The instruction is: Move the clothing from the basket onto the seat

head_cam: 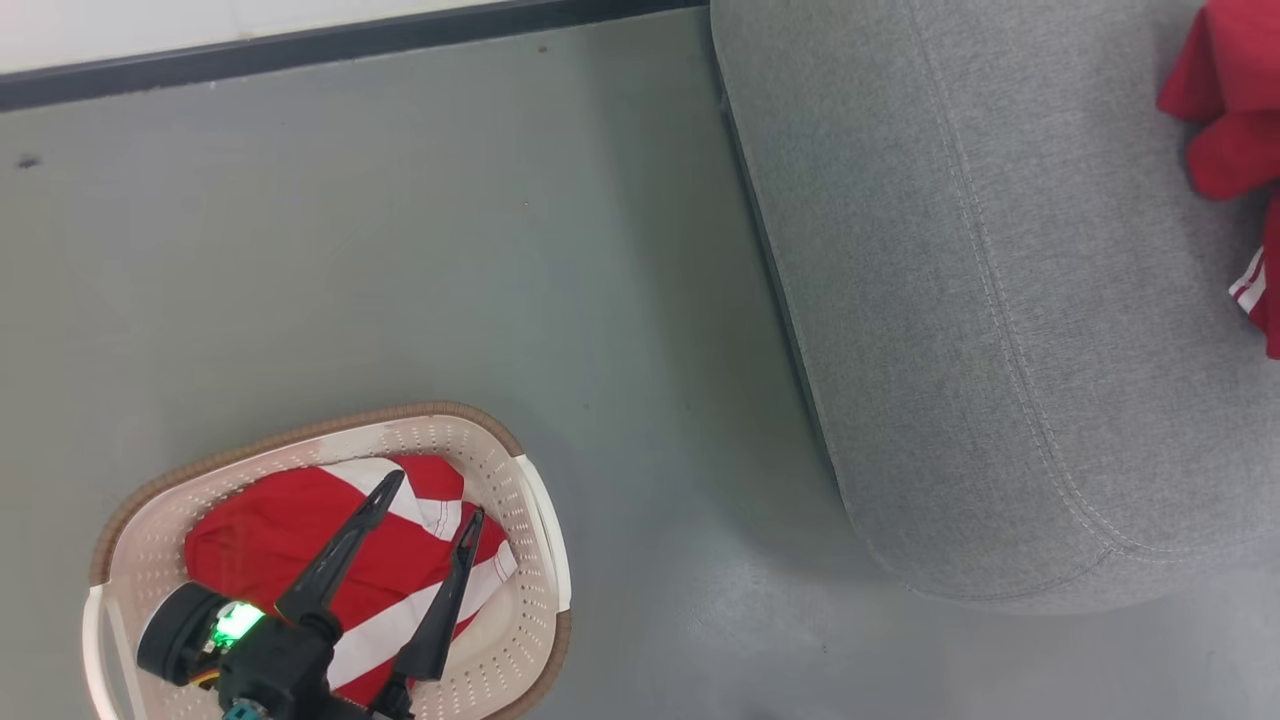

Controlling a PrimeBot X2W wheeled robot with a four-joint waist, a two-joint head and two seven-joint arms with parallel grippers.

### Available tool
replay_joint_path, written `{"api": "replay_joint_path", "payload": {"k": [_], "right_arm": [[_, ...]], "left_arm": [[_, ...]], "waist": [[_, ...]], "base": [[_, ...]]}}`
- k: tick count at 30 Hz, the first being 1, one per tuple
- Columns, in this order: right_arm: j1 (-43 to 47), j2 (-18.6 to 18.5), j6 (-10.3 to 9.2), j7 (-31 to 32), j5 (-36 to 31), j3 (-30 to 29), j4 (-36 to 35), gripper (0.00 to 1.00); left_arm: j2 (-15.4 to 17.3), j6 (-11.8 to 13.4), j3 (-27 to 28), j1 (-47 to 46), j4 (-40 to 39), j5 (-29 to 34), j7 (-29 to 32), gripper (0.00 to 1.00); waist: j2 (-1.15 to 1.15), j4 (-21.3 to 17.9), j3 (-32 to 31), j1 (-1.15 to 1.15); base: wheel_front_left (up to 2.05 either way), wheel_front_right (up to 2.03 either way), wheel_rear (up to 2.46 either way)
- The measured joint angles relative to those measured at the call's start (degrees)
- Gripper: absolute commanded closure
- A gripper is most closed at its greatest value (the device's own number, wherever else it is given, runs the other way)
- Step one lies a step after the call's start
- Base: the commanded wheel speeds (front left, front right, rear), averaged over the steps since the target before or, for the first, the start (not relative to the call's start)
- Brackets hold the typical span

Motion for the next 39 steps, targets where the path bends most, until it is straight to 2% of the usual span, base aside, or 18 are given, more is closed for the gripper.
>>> {"api": "replay_joint_path", "payload": {"k": [10, 23, 32, 39], "right_arm": [[4.0, -1.0, 0.11, 8.5, -5.1, 5.4, 7.9, 0.0], [5.8, -0.9, 3.44, 17.7, -9.4, 11.5, 11.4, 0.0], [7.7, -0.8, 5.08, 17.9, -10.1, 13.3, 10.6, 0.0], [11.6, 0.4, 5.97, 14.7, -10.2, 14.8, 9.1, 0.0]], "left_arm": [[-1.8, 0.0, -0.3, 0.0, 1.4, -1.4, 0.0, 0.0], [-4.3, 0.0, -0.9, 0.0, 3.3, -1.8, 0.0, 0.0], [-6.7, 0.0, -0.9, 0.1, 5.6, -2.0, 0.0, 0.0], [-8.8, 0.0, 0.0, 0.3, 7.6, -2.4, 0.0, 0.0]], "waist": [[0.0, -0.8, -2.9, 0.0], [0.0, -1.1, -7.0, 0.0], [0.0, -0.9, -10.6, -0.01], [0.0, -0.7, -14.8, -0.01]], "base": [[0.0, 0.0, 0.0], [0.0, 0.0, 0.0], [0.0, 0.0, 0.0], [0.0, 0.0, 0.0]]}}
